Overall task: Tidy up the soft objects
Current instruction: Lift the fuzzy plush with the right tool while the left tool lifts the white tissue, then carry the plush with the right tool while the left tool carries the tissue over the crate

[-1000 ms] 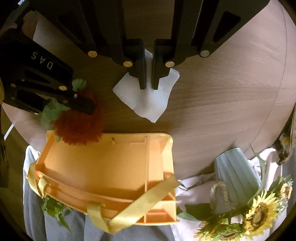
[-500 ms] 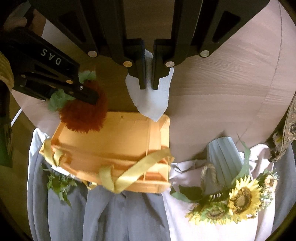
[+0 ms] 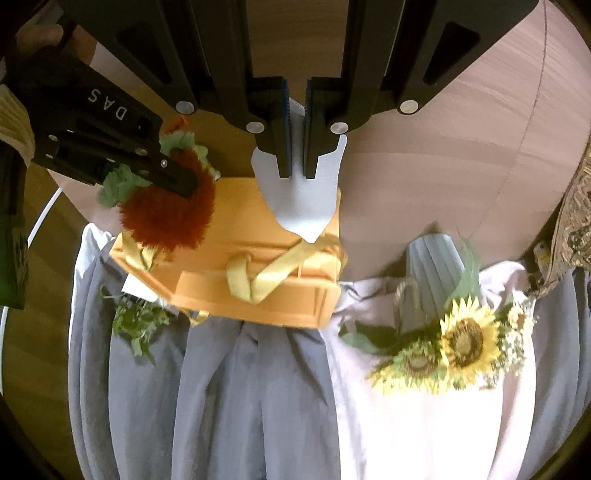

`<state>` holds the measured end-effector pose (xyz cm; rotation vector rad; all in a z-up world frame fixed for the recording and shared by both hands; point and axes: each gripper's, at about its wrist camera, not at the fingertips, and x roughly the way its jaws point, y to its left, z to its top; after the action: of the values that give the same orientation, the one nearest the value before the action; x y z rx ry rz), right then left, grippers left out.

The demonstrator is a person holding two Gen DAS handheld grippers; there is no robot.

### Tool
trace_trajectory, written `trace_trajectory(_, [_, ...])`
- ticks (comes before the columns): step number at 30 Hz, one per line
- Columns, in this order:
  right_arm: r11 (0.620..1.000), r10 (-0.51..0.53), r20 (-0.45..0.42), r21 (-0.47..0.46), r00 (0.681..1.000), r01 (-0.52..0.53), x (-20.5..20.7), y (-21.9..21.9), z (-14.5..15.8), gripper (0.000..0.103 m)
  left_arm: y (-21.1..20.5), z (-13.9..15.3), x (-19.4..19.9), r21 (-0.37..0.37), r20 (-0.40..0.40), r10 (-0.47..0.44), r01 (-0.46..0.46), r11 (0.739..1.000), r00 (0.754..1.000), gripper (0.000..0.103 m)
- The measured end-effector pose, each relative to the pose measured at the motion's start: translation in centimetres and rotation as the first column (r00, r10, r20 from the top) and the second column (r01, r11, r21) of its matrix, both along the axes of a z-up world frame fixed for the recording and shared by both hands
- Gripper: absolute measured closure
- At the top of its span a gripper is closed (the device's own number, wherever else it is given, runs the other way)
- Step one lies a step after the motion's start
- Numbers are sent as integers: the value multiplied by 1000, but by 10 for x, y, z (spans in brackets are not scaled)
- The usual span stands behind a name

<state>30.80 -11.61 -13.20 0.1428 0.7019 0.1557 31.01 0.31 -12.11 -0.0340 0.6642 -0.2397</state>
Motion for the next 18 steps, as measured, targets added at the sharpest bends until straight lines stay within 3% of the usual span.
trace_trajectory(18, [1000,-16,135,-13,991,18,-25,5,63,64,7,59,-23,-26,142,-18,22,999,990,95])
